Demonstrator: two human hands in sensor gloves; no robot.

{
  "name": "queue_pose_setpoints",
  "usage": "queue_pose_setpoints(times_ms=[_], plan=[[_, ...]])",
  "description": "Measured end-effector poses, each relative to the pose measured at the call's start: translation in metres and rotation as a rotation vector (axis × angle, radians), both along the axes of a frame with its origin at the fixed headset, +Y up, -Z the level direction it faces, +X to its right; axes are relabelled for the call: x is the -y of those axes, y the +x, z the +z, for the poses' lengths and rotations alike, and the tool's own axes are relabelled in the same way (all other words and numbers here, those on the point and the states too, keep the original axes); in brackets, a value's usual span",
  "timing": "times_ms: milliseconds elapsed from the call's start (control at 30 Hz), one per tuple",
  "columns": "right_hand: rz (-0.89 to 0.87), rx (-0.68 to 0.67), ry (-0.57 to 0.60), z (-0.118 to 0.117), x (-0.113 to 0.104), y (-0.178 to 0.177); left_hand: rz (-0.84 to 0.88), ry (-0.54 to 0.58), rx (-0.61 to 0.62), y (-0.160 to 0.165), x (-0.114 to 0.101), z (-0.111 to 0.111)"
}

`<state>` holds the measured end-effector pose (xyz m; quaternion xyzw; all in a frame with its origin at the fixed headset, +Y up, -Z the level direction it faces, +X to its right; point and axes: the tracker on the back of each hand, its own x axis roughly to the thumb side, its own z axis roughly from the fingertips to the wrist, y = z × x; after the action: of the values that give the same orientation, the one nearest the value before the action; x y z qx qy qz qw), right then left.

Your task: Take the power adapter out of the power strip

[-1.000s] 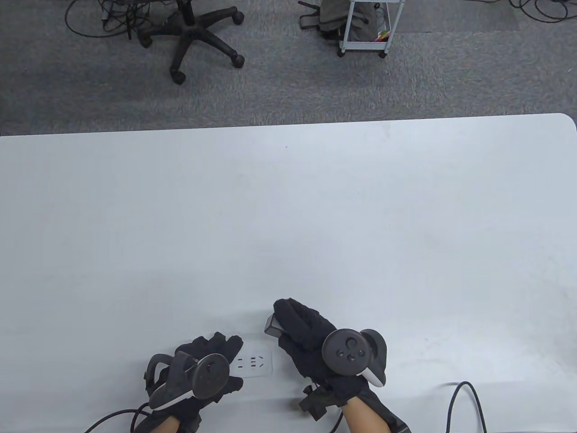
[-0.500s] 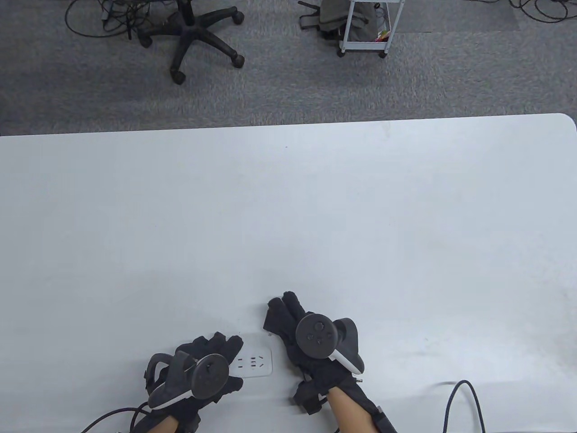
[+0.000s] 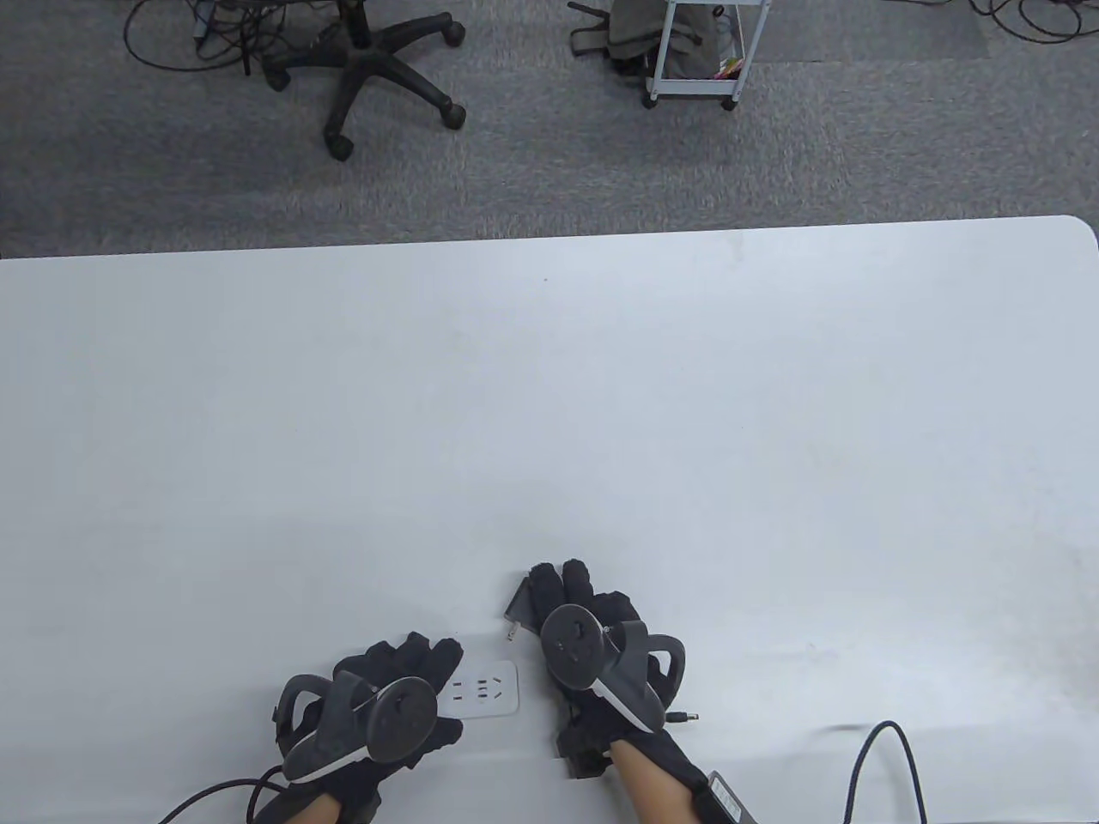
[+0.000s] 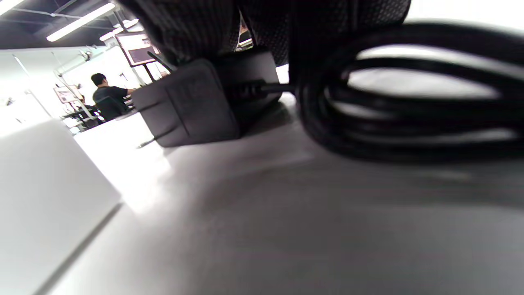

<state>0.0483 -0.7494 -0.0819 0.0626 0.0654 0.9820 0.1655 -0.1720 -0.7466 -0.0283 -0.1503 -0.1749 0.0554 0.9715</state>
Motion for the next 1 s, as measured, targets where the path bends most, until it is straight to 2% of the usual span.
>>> queue_pose_setpoints(times_ms=[133, 300, 367, 500, 733, 833, 1000], plan=[[-0.094, -0.04, 0.084, 0.003, -0.009, 0.008, -0.017, 0.025, 0.002, -0.001, 0.0, 0.001], [-0.08, -0.071, 0.045, 0.008, -0.015, 0.019, 0.049, 0.136, -0.048, -0.017, -0.012, 0.004], [-0.067, -0.071, 0.035, 0.01, -0.014, 0.029, 0.066, 0.211, -0.092, -0.026, -0.018, 0.004], [-0.045, -0.04, 0.007, 0.011, -0.013, 0.054, 0.048, 0.275, -0.169, -0.045, -0.024, 0.002], [-0.042, 0.06, -0.052, 0.008, -0.004, 0.098, 0.012, 0.239, -0.31, -0.079, -0.021, -0.006], [-0.065, 0.093, -0.105, 0.005, 0.002, 0.104, -0.011, 0.197, -0.365, -0.089, -0.014, -0.008], [-0.012, 0.102, -0.169, 0.005, 0.009, 0.103, -0.045, 0.155, -0.38, -0.095, -0.007, -0.01]])
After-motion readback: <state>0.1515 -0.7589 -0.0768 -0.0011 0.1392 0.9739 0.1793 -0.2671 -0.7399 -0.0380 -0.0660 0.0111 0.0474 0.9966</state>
